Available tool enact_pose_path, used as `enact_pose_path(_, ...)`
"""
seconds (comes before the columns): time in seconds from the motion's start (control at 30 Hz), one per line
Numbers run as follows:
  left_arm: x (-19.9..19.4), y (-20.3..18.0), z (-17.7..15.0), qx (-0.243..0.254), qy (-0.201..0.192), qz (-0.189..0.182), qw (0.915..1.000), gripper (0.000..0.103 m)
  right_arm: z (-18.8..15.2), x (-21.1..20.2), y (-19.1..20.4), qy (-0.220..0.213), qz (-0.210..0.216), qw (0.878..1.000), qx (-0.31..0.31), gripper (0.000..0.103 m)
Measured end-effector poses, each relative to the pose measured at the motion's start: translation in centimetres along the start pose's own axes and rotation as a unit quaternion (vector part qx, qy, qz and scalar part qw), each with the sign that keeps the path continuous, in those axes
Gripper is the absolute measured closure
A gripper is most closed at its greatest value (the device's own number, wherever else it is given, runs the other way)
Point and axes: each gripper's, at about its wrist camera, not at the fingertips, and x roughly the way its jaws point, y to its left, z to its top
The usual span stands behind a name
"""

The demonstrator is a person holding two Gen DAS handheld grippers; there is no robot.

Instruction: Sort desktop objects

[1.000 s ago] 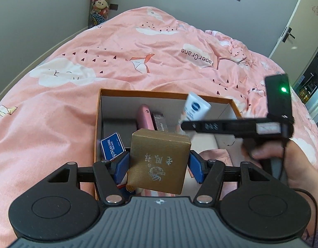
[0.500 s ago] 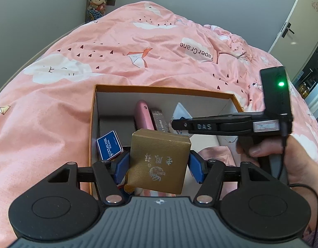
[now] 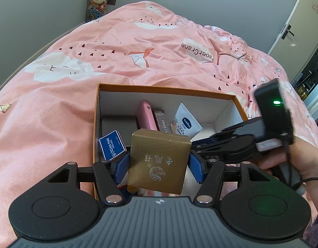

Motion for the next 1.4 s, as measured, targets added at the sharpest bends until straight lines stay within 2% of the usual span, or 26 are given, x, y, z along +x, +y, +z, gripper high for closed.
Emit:
enact_pose_path(0.13, 0.1, 0.0, 0.1, -0.005, 0.000, -0.002, 1.0000, 0.032, 0.9, 1.6, 0.0, 0.006, -0.010, 1.000, -0.018, 0.087)
enact_pose_path(0.37, 0.8, -0.1, 0.8, -0.012, 0.000, -0.009, 0.9999, 0.032, 2.0, 2.4, 0.0, -0.017, -0.016, 0.998, -0.052, 0.089)
enact_pose_path(0.57, 1.5, -0.4, 1.4, -0.005, 0.005, -0.013, 0.9999, 0.032, 2.7, 3.5, -0.9, -0.014, -0.003, 0.999, -0.036, 0.089)
enact_pose_path(0.87, 3.8, -3.7, 1.5, 0.059, 0.017, -0.024, 0.9978, 0.032, -0.1, -2.0, -3.2, -0.009, 0.012, 1.000, 0.005, 0.085)
enact_pose_path(0.9, 4.0, -4.2, 1.2, 0.070, 0.017, -0.017, 0.9972, 0.032, -0.5, -2.7, -3.8, -0.011, 0.019, 1.000, 0.021, 0.083)
enact_pose_path(1.0, 4.8, -5.4, 0.4, 0.105, 0.024, -0.003, 0.9942, 0.032, -1.7, -5.1, -5.7, -0.036, 0.057, 0.994, 0.087, 0.066)
enact_pose_path(1.17, 5.3, -6.6, -0.7, 0.155, 0.039, -0.010, 0.9870, 0.032, -2.8, -6.9, -7.1, -0.071, 0.163, 0.971, 0.162, 0.058)
enact_pose_path(1.23, 5.4, -7.0, -1.1, 0.172, 0.040, -0.013, 0.9842, 0.032, -2.5, -6.7, -7.0, -0.071, 0.198, 0.963, 0.170, 0.041)
enact_pose_path(1.4, 4.8, -7.4, -2.1, 0.208, 0.037, -0.034, 0.9769, 0.032, -2.5, -5.0, -6.0, -0.044, 0.229, 0.959, 0.164, 0.039)
